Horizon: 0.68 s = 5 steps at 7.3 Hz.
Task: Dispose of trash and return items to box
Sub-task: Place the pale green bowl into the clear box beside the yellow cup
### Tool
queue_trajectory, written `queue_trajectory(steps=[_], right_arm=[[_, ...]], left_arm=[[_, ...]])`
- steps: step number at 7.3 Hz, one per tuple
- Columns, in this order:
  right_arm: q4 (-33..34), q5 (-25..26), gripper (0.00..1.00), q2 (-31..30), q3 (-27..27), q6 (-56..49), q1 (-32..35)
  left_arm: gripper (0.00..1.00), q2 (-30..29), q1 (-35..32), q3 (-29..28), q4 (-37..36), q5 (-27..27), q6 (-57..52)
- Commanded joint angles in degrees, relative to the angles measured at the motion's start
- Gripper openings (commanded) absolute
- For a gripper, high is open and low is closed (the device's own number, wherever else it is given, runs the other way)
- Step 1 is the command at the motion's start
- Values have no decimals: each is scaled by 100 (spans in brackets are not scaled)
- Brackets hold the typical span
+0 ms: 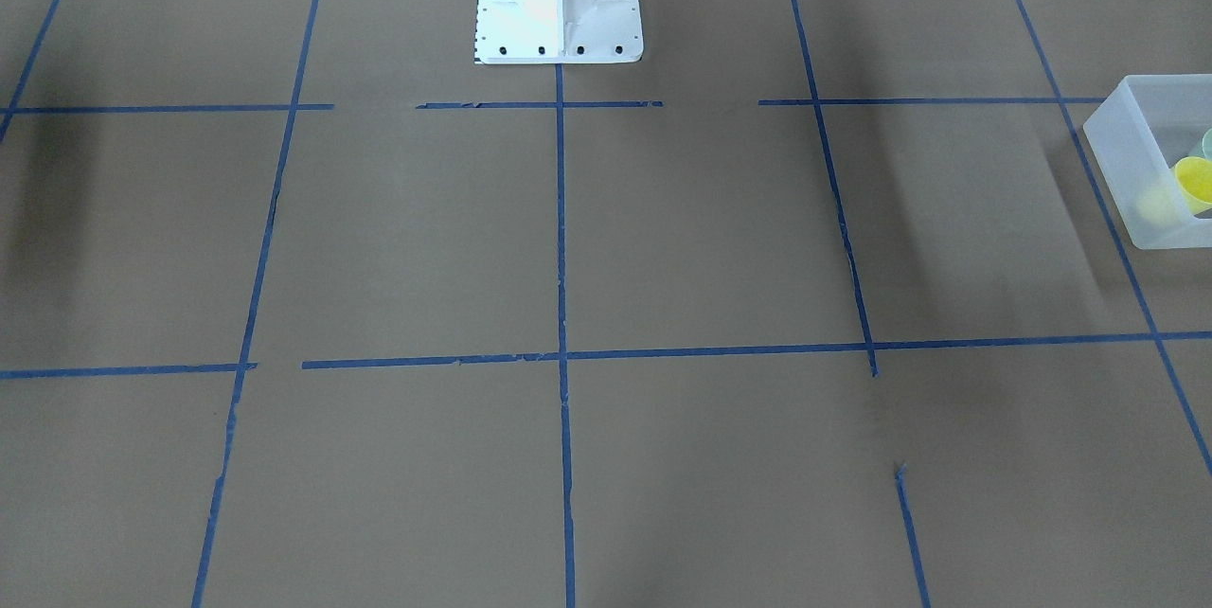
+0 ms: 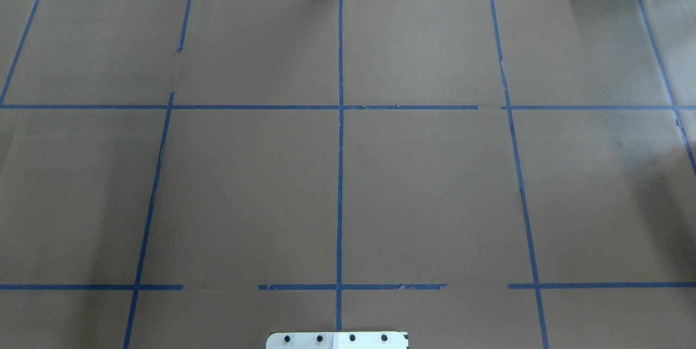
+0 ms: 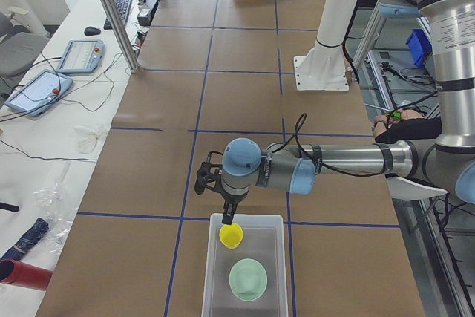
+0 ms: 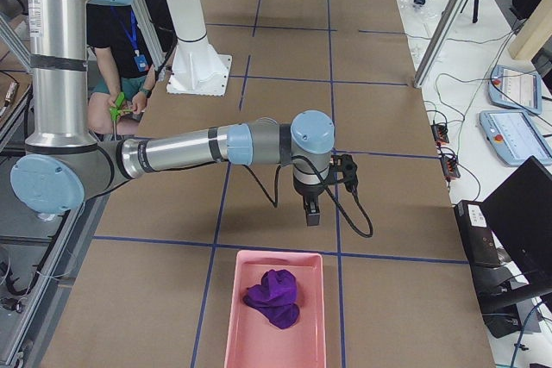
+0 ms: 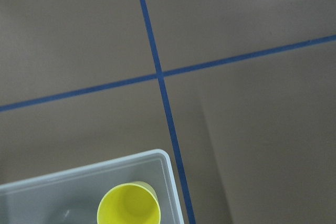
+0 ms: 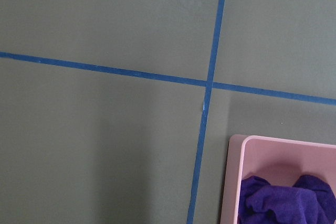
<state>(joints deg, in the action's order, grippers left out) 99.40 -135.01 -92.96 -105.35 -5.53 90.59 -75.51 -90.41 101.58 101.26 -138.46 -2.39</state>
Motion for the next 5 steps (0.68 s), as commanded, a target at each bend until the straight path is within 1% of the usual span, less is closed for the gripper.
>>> queue_trajectory(steps=[1, 2, 3, 4, 5], right_arm=[[133, 10, 100, -177, -107, -26, -68], [150, 19, 100, -196, -126, -35, -68], [150, 19, 100, -196, -126, -27, -68], [150, 19, 100, -187, -118, -18, -68], [141, 10, 100, -187, -117, -18, -76]], left_arm=[[100, 45, 137, 63, -325, 238, -7], [100, 45, 147, 185, -474, 449, -7], [100, 19, 129, 265, -510, 451, -7], [100, 1, 129, 178, -572, 451, -7], [100, -16, 121, 247, -555, 486, -7]])
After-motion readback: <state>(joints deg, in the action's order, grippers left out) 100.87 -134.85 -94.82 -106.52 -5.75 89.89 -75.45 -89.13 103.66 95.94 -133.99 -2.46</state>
